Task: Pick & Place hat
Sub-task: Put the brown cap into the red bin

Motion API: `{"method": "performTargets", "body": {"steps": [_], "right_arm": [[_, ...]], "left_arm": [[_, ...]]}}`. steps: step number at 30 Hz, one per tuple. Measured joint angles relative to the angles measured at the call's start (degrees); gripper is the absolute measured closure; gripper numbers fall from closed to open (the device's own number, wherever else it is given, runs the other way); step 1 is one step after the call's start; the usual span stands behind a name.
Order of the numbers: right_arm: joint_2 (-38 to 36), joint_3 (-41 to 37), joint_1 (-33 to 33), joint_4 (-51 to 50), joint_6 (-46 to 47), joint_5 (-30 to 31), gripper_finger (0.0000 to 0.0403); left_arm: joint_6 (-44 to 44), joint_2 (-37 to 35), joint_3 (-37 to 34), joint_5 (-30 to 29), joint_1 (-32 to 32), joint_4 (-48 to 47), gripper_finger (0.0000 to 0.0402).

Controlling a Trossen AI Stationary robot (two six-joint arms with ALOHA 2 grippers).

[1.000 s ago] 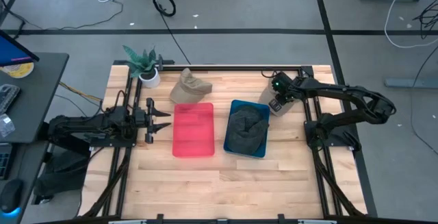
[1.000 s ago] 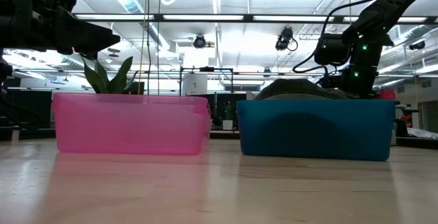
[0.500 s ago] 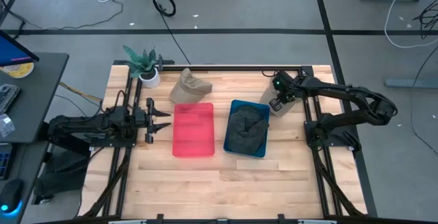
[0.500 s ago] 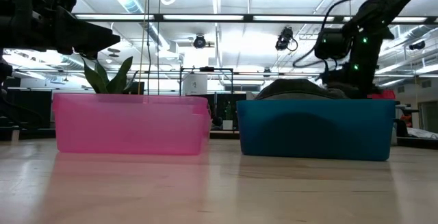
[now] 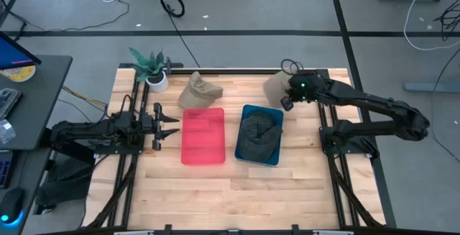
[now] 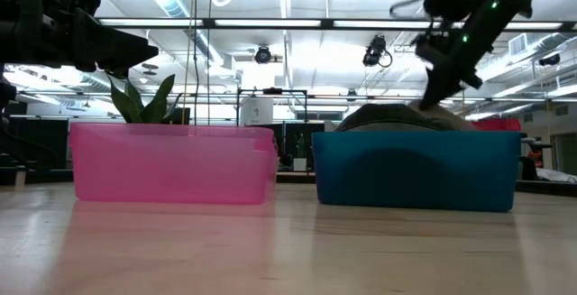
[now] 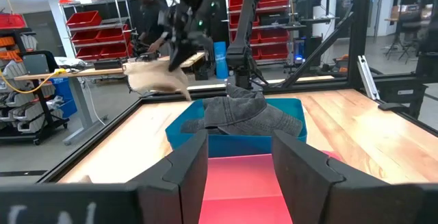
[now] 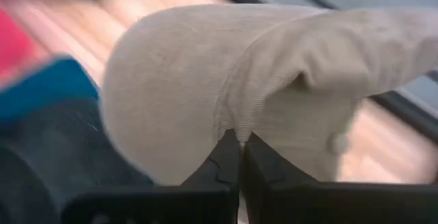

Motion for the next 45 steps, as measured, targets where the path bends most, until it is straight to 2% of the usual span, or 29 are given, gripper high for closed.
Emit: {"method": "performTargets", "body": {"steps": [3,8,16,22,30,45], "right_arm": [[-2.92,0.0,1.76,4.79,-0.08,-0.81,0.0402],[-4.46,0.02,7.75,15.06,-0.39,-5.68,0.0402],[-1.37,0.06,18.53,30.22,-3.93,-6.81,0.0403],[1.8,0.13,23.28,39.51,-9.32,-10.45,0.0403],[9.86,7.03,26.69,35.18,-10.11,-11.04,0.0403],[29.92,21.09,31.21,33.15,-22.88,-11.26,0.0403]], "left_arm": [[0.0,-0.02,0.0,0.0,-0.02,0.0,0.0236],[0.01,0.0,0.0,0.0,-0.01,0.0,0.0236],[0.01,0.0,0.0,0.0,0.0,0.0,0.0236],[0.01,0.0,0.0,0.0,-0.01,0.0,0.0236],[0.02,0.0,-0.02,0.0,0.0,0.02,0.0236],[0.01,0.0,0.0,-0.01,0.0,0.01,0.0236]]}}
